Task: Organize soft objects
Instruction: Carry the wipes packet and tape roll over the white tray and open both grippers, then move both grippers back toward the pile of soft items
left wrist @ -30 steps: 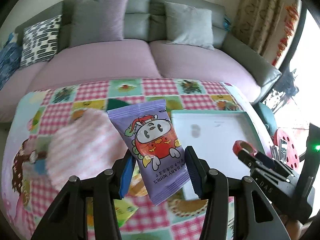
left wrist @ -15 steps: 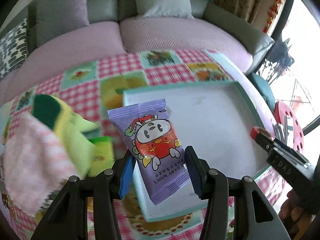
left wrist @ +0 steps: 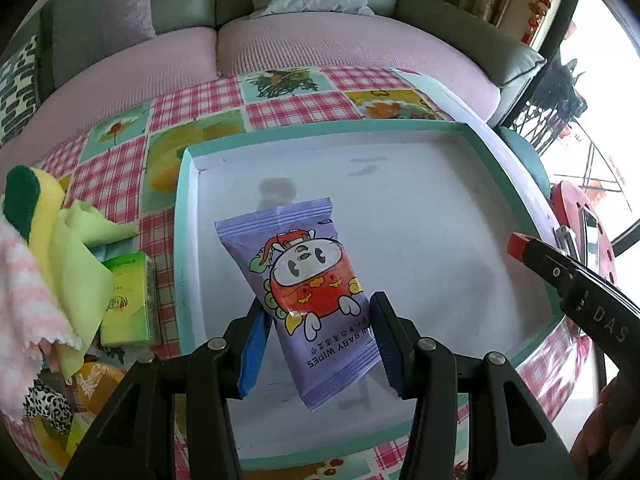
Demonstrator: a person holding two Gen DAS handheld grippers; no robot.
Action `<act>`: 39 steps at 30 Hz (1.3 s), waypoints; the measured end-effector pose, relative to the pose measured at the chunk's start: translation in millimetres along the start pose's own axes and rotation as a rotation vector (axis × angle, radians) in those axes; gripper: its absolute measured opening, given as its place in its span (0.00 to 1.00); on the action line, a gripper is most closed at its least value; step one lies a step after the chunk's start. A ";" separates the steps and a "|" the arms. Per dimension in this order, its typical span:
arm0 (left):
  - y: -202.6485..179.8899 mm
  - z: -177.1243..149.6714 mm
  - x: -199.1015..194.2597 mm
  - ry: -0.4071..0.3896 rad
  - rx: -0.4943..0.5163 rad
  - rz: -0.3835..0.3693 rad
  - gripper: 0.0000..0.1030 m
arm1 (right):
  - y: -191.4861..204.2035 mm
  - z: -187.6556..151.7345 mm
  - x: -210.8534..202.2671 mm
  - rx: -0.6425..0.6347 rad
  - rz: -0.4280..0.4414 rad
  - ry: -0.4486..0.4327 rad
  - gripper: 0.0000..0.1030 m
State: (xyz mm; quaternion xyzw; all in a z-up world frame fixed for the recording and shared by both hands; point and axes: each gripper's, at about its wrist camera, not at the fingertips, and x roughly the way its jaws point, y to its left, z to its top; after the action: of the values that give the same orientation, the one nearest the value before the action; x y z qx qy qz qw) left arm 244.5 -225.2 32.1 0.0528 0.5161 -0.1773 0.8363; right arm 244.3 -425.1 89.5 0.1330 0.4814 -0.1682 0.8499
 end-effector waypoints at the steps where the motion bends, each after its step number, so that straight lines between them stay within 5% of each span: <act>1: -0.7 0.1 -2.1 -0.009 0.005 0.004 0.50 | 0.2 0.0 0.3 -0.001 -0.003 0.001 0.53; 19: 22.6 2.6 -12.8 -0.016 -0.084 0.010 0.58 | 4.6 1.1 -6.0 -0.018 -0.029 -0.012 0.64; 22: 30.9 1.2 -15.6 -0.024 -0.111 0.051 0.73 | 7.4 -0.2 -4.0 -0.036 -0.038 0.001 0.76; 25: 40.5 -0.4 -19.0 -0.037 -0.137 0.109 0.86 | 10.4 -1.7 -3.5 -0.054 -0.050 0.004 1.00; 39: 80.3 -9.1 -38.7 -0.089 -0.246 0.201 0.91 | 19.3 -8.1 -0.4 -0.087 -0.058 0.018 1.00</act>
State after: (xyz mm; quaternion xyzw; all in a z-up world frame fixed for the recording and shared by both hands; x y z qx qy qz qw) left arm 249.4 -138.6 54.4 -0.0064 0.4885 -0.0305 0.8720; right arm 245.9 -404.4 87.0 0.0832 0.4996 -0.1706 0.8452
